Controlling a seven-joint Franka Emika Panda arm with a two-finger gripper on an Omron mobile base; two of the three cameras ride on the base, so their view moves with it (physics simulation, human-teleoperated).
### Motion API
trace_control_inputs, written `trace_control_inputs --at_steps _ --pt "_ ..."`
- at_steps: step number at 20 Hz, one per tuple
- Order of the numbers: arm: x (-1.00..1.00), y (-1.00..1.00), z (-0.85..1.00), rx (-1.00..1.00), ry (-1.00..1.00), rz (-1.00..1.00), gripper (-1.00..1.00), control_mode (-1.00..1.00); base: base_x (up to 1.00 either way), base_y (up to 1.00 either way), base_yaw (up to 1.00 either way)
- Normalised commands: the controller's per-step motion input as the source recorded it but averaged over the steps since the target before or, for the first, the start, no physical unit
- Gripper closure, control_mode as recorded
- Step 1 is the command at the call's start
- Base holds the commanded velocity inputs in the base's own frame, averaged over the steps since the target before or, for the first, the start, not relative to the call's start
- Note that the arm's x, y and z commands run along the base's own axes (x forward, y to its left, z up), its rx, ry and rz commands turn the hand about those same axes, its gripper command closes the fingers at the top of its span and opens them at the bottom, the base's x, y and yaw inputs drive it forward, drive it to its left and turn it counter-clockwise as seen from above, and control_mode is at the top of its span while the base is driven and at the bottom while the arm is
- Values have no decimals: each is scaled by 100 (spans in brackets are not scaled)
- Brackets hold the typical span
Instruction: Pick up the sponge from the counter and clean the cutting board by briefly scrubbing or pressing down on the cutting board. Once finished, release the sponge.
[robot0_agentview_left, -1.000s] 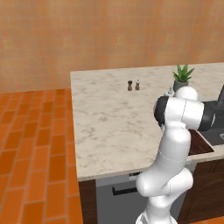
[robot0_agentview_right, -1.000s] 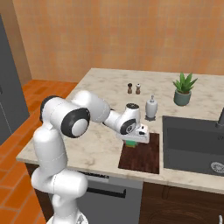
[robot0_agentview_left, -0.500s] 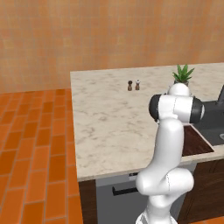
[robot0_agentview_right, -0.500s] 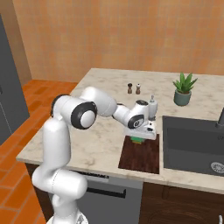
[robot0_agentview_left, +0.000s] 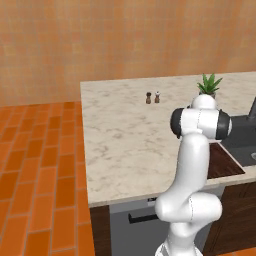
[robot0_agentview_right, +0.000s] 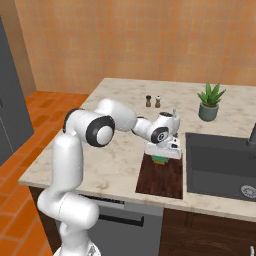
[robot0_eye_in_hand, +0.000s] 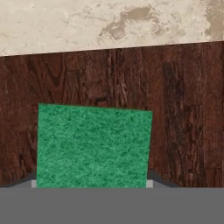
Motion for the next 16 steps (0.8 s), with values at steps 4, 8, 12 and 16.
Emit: trace_control_inputs --at_steps 4,8,12,16 --pt "-86 -38 -47 -2 5 1 100 -100 0 0 0" --pt "-100 -49 -42 0 -10 1 100 -100 0 0 0" --pt "-100 -37 -35 0 -6 3 100 -100 0 0 0" --pt "-97 -6 -26 -7 0 12 100 -100 0 0 0"
